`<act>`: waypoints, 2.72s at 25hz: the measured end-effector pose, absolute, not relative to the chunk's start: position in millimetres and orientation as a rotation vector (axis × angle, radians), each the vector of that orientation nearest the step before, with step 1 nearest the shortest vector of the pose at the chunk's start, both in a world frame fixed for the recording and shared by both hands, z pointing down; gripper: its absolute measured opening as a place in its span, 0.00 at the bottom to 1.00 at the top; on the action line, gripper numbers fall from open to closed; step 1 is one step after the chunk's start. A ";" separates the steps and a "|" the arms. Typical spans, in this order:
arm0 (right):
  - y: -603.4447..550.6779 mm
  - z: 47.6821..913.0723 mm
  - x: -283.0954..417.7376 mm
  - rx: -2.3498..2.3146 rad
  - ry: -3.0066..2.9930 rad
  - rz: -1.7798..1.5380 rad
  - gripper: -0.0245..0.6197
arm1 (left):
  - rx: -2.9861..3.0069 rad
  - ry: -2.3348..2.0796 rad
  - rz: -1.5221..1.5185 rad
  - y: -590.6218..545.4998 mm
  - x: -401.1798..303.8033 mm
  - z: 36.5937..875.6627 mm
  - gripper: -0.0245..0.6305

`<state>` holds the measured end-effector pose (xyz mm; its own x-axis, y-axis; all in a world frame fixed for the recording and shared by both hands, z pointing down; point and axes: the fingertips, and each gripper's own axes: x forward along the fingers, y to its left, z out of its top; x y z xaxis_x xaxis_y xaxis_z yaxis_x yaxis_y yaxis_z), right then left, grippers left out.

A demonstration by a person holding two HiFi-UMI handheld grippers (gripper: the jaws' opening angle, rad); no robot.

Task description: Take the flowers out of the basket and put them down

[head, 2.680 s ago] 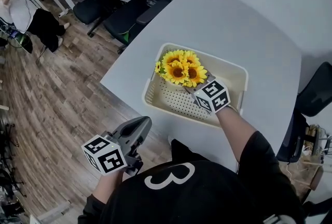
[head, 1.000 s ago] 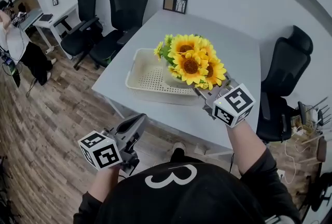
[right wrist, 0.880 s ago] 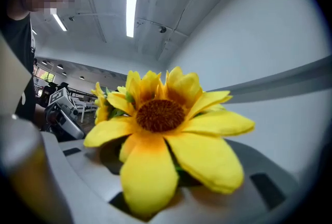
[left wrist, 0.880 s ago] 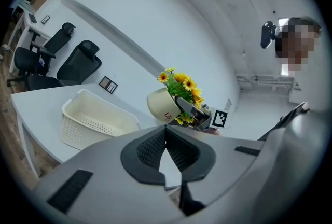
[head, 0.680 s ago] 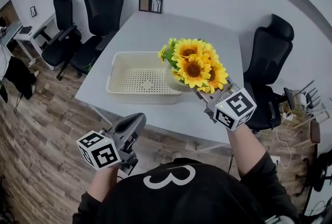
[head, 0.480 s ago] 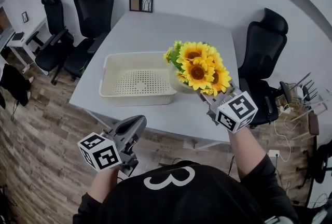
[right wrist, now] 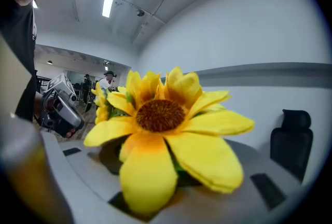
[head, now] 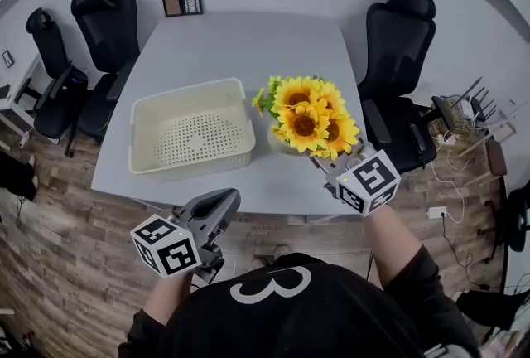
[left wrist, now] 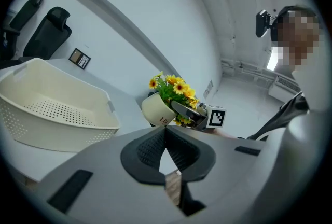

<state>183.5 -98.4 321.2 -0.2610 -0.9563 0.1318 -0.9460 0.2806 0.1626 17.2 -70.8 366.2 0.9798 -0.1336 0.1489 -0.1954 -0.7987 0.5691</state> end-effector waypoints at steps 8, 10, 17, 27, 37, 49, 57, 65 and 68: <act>-101.9 378.4 208.4 1.766 -2.290 0.051 0.32 | 2.469 -0.191 0.218 -72.8 47.1 385.6 0.06; -104.2 397.2 213.0 1.764 -2.281 0.094 0.32 | 2.459 -0.190 0.239 -72.6 51.1 390.8 0.06; -114.1 457.9 230.1 1.763 -2.268 0.242 0.32 | 2.425 -0.210 0.329 -74.9 65.7 408.2 0.06; -122.4 517.8 241.0 1.716 -2.251 0.390 0.32 | 2.377 -0.234 0.393 -80.0 78.4 421.8 0.06; -120.1 528.9 236.3 1.701 -2.312 0.341 0.32 | 2.333 -0.269 0.403 -78.0 85.3 428.5 0.06; -123.9 529.4 232.8 1.710 -2.335 0.342 0.37 | 2.307 -0.296 0.366 -82.9 107.9 419.8 0.06; -120.5 531.5 226.4 1.647 -2.376 0.377 0.51 | 2.297 -0.374 0.355 -88.2 106.6 413.4 0.06; -106.7 527.8 227.6 1.595 -2.439 0.432 0.65 | 2.286 -0.416 0.361 -83.0 115.2 411.0 0.06; -93.3 526.4 230.5 1.567 -2.463 0.452 0.66 | 2.312 -0.408 0.371 -78.6 120.0 408.6 0.06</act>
